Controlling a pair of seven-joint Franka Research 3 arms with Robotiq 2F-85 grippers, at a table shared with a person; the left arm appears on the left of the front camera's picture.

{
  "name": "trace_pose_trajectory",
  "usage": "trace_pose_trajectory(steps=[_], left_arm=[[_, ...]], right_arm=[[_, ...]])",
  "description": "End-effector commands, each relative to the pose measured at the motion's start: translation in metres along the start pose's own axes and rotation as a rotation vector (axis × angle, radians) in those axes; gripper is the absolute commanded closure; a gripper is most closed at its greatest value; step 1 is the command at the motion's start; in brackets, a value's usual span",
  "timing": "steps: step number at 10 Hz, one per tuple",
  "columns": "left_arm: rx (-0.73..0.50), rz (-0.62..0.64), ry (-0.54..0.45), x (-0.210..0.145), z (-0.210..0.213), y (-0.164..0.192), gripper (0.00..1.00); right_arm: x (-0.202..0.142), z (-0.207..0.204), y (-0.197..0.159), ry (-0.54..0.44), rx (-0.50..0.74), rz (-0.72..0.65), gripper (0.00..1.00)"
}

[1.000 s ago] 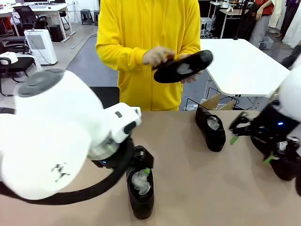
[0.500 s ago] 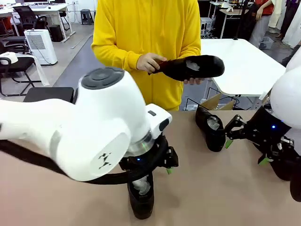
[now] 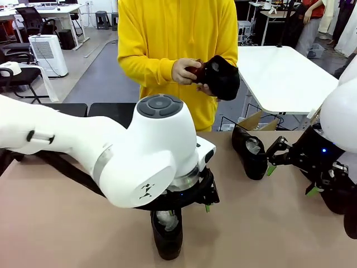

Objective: Organize the shoes by placing them on the stand.
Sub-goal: Place the Shoe from the middle of the table onto the Shoes Stand.

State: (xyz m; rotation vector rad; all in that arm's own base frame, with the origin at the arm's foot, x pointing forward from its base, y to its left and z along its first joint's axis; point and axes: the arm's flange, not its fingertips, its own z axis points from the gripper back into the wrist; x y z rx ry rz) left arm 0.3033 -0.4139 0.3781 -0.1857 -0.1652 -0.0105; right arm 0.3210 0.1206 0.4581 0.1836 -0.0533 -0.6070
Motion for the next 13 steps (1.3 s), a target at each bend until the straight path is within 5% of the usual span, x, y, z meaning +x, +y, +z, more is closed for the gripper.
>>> trace_pose_trajectory(steps=[1,7,13], left_arm=[[0.012,0.050,-0.052,0.006,-0.011,-0.016,0.00],[0.079,0.075,-0.062,0.012,-0.041,-0.012,0.00],[0.128,0.040,-0.016,0.010,-0.045,-0.005,1.00]], right_arm=[[0.002,-0.001,0.003,0.000,0.026,0.002,0.00],[0.002,-0.001,0.003,0.000,0.026,0.002,0.00],[0.002,-0.001,0.003,0.000,0.026,0.002,0.00]])
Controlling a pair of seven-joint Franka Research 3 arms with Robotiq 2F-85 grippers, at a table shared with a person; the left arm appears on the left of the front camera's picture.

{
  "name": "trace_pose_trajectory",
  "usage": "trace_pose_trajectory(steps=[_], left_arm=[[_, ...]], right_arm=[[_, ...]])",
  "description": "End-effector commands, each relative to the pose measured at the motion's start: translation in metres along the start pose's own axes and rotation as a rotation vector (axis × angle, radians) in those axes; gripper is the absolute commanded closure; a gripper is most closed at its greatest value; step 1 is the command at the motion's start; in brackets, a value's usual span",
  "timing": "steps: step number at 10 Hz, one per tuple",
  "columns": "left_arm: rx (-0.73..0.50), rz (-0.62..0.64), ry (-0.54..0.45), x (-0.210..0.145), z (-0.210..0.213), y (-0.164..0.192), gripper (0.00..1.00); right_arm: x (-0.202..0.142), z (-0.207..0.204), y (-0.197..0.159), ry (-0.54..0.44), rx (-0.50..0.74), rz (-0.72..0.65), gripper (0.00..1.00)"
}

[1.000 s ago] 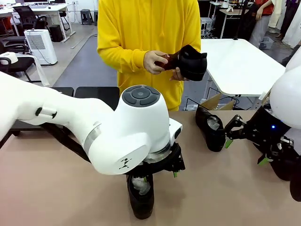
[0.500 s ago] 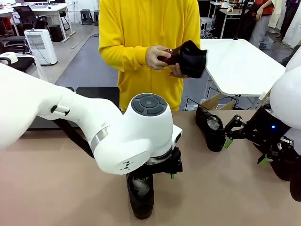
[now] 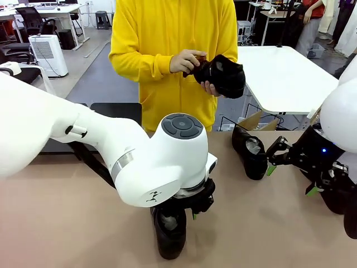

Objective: Organize the shoes by placing them on the stand.
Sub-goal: Place the Shoe from the middle of the table onto the Shoes Stand.

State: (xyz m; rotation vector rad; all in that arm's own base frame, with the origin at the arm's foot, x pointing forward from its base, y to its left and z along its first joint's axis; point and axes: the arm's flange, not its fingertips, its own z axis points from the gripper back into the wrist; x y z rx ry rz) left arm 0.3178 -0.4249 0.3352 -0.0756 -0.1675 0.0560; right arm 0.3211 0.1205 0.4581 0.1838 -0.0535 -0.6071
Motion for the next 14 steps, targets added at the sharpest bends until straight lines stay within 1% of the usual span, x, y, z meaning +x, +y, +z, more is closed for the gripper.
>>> trace_pose_trajectory(steps=[1,4,5,6,8,9,10,11,12,13,14], left_arm=[[0.012,-0.014,-0.012,0.003,0.003,-0.002,1.00],[0.013,-0.014,-0.008,0.002,0.009,0.002,1.00],[0.019,-0.035,-0.013,-0.001,0.014,0.001,1.00],[0.038,-0.086,-0.005,-0.007,0.022,-0.001,1.00],[0.037,-0.191,-0.045,-0.025,0.055,-0.003,1.00],[0.036,-0.269,-0.044,-0.032,0.073,0.003,1.00],[0.040,-0.327,-0.071,-0.038,0.094,0.015,1.00],[0.008,-0.419,-0.106,-0.037,0.120,0.035,1.00],[-0.015,-0.469,-0.177,-0.027,0.149,0.067,1.00],[0.014,-0.417,-0.247,-0.008,0.167,0.099,1.00],[0.132,-0.333,-0.310,0.015,0.176,0.135,1.00]], right_arm=[[0.002,-0.001,0.003,0.001,0.026,0.002,0.00],[0.002,-0.001,0.003,0.001,0.026,0.002,0.00],[0.002,-0.001,0.003,0.001,0.026,0.002,0.00],[0.002,-0.001,0.003,0.001,0.026,0.002,0.00],[0.002,-0.001,0.003,0.001,0.026,0.002,0.00],[0.002,-0.001,0.003,0.001,0.026,0.002,0.00],[0.002,-0.001,0.003,0.001,0.026,0.002,0.00],[0.002,-0.001,0.003,0.001,0.026,0.002,0.00],[0.002,-0.001,0.003,0.001,0.026,0.002,0.00],[0.002,-0.001,0.003,0.001,0.026,0.002,0.00],[0.002,-0.001,0.003,0.001,0.026,0.002,0.00]])
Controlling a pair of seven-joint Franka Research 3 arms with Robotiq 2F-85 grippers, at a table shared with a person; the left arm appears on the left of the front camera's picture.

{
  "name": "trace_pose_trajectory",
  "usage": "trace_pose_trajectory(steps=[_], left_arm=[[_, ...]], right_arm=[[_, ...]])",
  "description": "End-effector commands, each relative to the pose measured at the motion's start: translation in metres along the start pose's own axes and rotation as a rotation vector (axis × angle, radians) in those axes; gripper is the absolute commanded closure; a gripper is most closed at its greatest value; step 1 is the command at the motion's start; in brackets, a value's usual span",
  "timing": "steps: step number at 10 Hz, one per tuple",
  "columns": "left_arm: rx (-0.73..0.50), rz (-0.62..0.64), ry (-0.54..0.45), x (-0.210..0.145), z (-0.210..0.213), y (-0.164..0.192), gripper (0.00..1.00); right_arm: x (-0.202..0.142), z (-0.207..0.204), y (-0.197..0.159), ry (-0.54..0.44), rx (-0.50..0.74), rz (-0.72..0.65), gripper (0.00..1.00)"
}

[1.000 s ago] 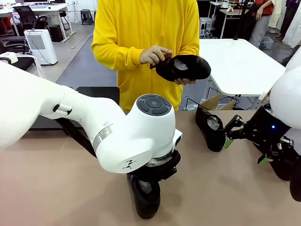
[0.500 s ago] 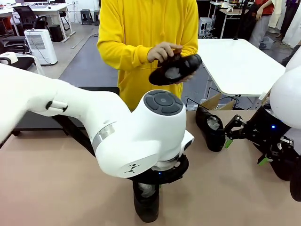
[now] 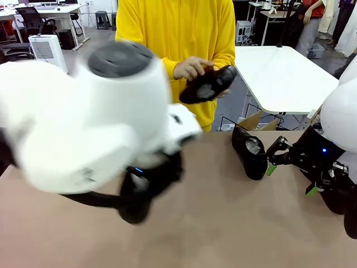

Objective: Organize the shoes by placing them on the stand.
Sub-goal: Place the Shoe from the middle of the table onto the Shoes Stand.

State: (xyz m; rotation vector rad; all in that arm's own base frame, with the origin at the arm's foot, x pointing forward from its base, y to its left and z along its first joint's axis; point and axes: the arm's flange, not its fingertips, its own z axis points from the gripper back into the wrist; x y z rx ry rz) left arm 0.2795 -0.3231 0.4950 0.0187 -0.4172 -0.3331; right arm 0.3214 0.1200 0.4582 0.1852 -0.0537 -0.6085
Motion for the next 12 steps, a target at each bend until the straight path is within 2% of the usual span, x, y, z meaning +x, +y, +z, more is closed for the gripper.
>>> trace_pose_trajectory(steps=[1,3,4,5,9,11,12], left_arm=[[0.170,0.113,-0.061,0.007,0.006,0.090,1.00],[0.224,0.233,-0.010,0.014,0.019,0.156,1.00],[0.202,0.292,-0.052,0.015,0.033,0.177,1.00],[0.197,0.205,-0.032,0.009,0.016,0.151,1.00],[0.210,0.216,-0.019,0.008,0.014,0.158,1.00],[0.362,0.226,-0.167,0.028,0.009,0.205,1.00],[0.426,0.191,-0.176,0.040,0.004,0.237,1.00]], right_arm=[[0.002,-0.001,0.003,0.001,0.024,0.003,0.00],[0.002,-0.001,0.003,0.001,0.024,0.003,0.00],[0.002,-0.001,0.003,0.001,0.024,0.003,0.00],[0.002,-0.001,0.003,0.001,0.024,0.003,0.00],[0.002,-0.001,0.003,0.001,0.024,0.003,0.00],[0.002,-0.001,0.003,0.001,0.024,0.003,0.00],[0.002,-0.001,0.003,0.001,0.024,0.003,0.00]])
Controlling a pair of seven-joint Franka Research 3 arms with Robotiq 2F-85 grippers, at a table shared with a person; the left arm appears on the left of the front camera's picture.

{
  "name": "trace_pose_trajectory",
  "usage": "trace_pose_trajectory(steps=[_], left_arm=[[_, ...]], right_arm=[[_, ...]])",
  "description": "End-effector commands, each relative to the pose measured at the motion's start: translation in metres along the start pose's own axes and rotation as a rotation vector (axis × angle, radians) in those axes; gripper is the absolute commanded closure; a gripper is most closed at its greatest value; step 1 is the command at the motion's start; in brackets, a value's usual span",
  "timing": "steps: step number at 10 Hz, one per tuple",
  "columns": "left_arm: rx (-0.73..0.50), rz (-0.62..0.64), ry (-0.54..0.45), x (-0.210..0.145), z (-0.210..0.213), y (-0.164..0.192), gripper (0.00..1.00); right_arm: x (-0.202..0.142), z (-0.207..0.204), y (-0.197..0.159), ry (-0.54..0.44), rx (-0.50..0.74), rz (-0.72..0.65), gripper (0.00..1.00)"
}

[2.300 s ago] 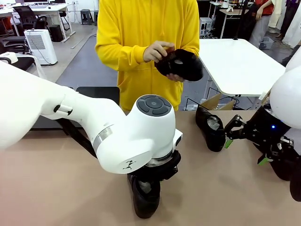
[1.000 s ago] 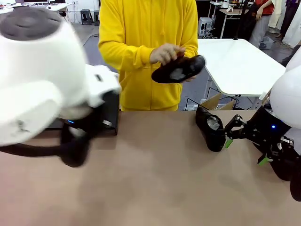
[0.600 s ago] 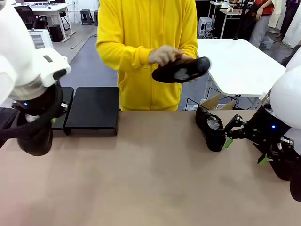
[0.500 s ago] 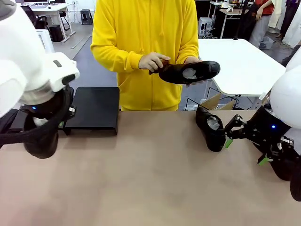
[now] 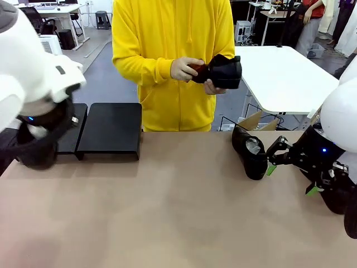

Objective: Organize the shoes by placing them on the stand.
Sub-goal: Place the Shoe from the middle of the table onto the Shoes Stand.

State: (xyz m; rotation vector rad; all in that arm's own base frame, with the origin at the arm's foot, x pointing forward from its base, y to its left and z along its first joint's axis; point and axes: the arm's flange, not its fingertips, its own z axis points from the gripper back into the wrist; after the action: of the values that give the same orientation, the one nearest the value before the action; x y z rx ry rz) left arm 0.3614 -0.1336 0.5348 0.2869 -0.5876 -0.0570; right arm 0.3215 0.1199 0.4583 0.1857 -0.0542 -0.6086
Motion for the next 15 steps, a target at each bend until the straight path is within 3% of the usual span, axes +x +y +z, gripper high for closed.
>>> trace_pose_trajectory(steps=[1,4,6,9,15], left_arm=[[0.045,-0.017,-0.063,0.034,-0.034,0.045,1.00],[0.052,-0.069,-0.037,0.075,-0.078,0.110,1.00],[-0.018,-0.061,-0.024,0.081,-0.116,0.129,1.00],[-0.021,-0.087,-0.058,0.076,-0.163,0.126,1.00],[0.030,-0.039,-0.081,0.075,-0.217,0.127,1.00]], right_arm=[[0.002,-0.001,0.003,0.001,0.024,0.003,0.00],[0.002,-0.001,0.003,0.001,0.024,0.003,0.00],[0.002,-0.001,0.003,0.001,0.024,0.003,0.00],[0.002,-0.001,0.003,0.001,0.024,0.003,0.00],[0.002,-0.001,0.003,0.001,0.024,0.003,0.00]])
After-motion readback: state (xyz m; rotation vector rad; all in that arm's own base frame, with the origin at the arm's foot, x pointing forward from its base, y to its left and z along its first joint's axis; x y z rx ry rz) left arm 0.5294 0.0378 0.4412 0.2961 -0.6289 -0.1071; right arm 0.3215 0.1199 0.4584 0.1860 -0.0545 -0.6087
